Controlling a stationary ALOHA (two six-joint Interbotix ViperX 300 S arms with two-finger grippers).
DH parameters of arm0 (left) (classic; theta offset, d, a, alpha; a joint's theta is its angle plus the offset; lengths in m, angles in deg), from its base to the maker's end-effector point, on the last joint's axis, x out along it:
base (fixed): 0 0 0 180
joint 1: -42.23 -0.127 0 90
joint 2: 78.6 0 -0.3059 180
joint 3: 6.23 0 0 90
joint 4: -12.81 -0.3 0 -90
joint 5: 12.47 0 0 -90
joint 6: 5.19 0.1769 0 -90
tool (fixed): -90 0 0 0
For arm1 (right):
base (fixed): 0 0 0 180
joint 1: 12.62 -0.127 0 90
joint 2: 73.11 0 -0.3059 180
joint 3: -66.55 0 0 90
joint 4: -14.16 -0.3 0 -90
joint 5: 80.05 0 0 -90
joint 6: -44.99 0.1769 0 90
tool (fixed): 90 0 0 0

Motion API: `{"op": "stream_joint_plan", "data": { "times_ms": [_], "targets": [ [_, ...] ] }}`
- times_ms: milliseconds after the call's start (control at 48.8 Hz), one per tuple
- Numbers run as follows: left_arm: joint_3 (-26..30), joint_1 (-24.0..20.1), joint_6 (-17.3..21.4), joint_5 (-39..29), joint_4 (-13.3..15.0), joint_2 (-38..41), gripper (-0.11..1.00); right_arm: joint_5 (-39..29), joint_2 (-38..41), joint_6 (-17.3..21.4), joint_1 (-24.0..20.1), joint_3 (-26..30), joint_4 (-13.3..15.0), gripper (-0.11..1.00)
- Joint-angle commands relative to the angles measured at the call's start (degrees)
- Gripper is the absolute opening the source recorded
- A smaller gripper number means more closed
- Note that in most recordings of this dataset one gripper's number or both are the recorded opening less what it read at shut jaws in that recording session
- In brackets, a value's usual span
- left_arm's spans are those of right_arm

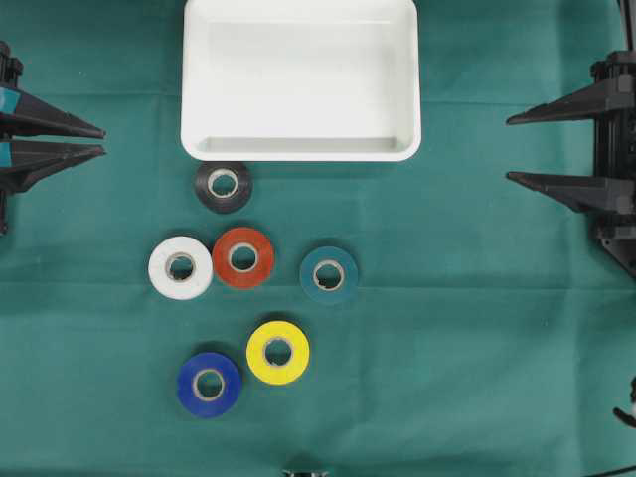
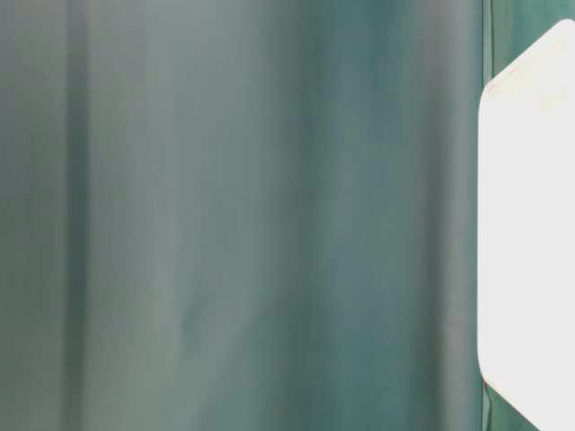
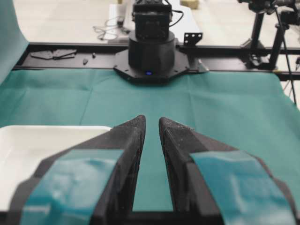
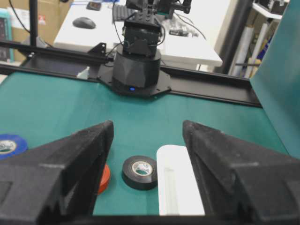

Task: Put the tape into the white case with the left arm.
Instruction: 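Open the left gripper and start moving it toward the tape rolls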

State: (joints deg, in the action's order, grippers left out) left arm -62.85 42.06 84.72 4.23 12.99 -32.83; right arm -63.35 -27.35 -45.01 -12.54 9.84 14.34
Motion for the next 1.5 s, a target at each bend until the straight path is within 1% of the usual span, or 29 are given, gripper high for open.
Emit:
{"op": "stream_joint_plan", "data": {
  "times_ms": [0, 21, 41, 82, 144, 185, 246, 287, 492, 697, 759, 821, 882, 903, 985, 1046, 1087, 1149, 1251, 1333, 1477],
  "targets": [
    [0.4, 0.1, 0.5, 0.3, 1.1, 0.6, 0.24, 0.3, 0.6, 0.4, 0.4, 0.4, 0.0, 0.24],
    [0.3, 0.1, 0.5, 0.3, 1.1, 0.6, 0.24, 0.2, 0.5, 0.4, 0.5, 0.3, 0.0, 0.24],
    [0.1, 0.1, 0.6, 0.3, 1.1, 0.6, 0.22, 0.0, 0.4, 0.4, 0.6, 0.1, 0.0, 0.21],
    [-0.1, 0.1, 0.5, 0.2, 1.1, 0.6, 0.13, -0.4, 0.4, 0.4, 0.7, -0.2, 0.0, 0.12],
    [-0.4, 0.1, 0.4, 0.1, 1.1, 0.6, 0.03, -1.0, -0.2, 0.4, 1.1, -0.6, 0.0, 0.02],
    [-0.5, 0.1, 0.3, 0.2, 1.1, 0.6, 0.01, -1.3, -0.7, 0.4, 1.2, -1.1, 0.0, -0.03],
    [-0.6, 0.2, 0.1, 0.1, 1.1, 0.6, 0.01, -1.8, -1.7, 0.4, 1.5, -1.9, 0.0, -0.08],
    [-0.6, 0.3, 0.0, 0.2, 1.1, 0.6, 0.01, -2.1, -2.5, 0.4, 1.6, -2.7, 0.0, -0.1],
    [-0.7, 0.9, -0.1, 0.2, 1.2, 0.6, 0.01, -2.7, -6.7, 0.5, 1.8, -7.0, 0.0, -0.1],
    [-0.9, 1.0, 0.4, -0.4, 1.1, 0.7, 0.01, -5.3, -7.3, 0.5, 2.2, -8.1, 0.2, -0.1],
    [-1.1, 1.0, 0.8, -0.9, 1.2, 0.7, 0.1, -6.2, -7.3, 0.4, 2.3, -8.3, 0.2, -0.1],
    [-1.2, 1.0, 0.9, -1.4, 1.2, 0.7, 0.23, -6.9, -7.3, 0.4, 2.3, -8.4, 0.4, -0.1],
    [-1.1, 1.0, 0.6, -2.4, 1.1, 0.6, 0.4, -7.7, -7.3, 0.4, 2.3, -8.6, 0.4, -0.1],
    [-1.0, 1.0, 0.5, -2.8, 1.2, 0.6, 0.48, -8.1, -7.4, 0.4, 2.3, -8.7, 0.5, -0.1],
    [-0.6, 1.0, 0.3, -4.4, 1.2, 0.4, 0.72, -9.1, -7.4, 0.4, 2.3, -9.1, 0.8, -0.1],
    [-0.3, 1.0, 0.3, -5.9, 1.2, 0.4, 0.88, -9.8, -7.4, 0.4, 2.3, -9.3, 1.1, -0.1],
    [-0.1, 1.0, 0.4, -7.1, 1.2, 0.6, 0.95, -10.5, -7.4, 0.5, 2.3, -9.7, 1.1, -0.1],
    [0.4, 1.0, 0.4, -9.7, 1.2, 1.0, 1.0, -11.9, -7.4, 0.4, 2.3, -10.0, 1.1, -0.1],
    [1.3, 1.0, 0.4, -16.3, 1.1, 2.2, 1.0, -14.9, -7.4, 0.5, 2.3, -10.5, 1.1, -0.1],
    [2.2, 1.0, 0.3, -20.3, 1.2, 3.8, 1.0, -17.9, -7.4, 0.5, 2.3, -10.8, 1.1, -0.1],
    [2.7, 1.0, 0.4, -23.2, 1.2, 6.4, 1.0, -20.7, -7.5, 0.6, 2.3, -11.2, 1.1, -0.1]
  ]
}}
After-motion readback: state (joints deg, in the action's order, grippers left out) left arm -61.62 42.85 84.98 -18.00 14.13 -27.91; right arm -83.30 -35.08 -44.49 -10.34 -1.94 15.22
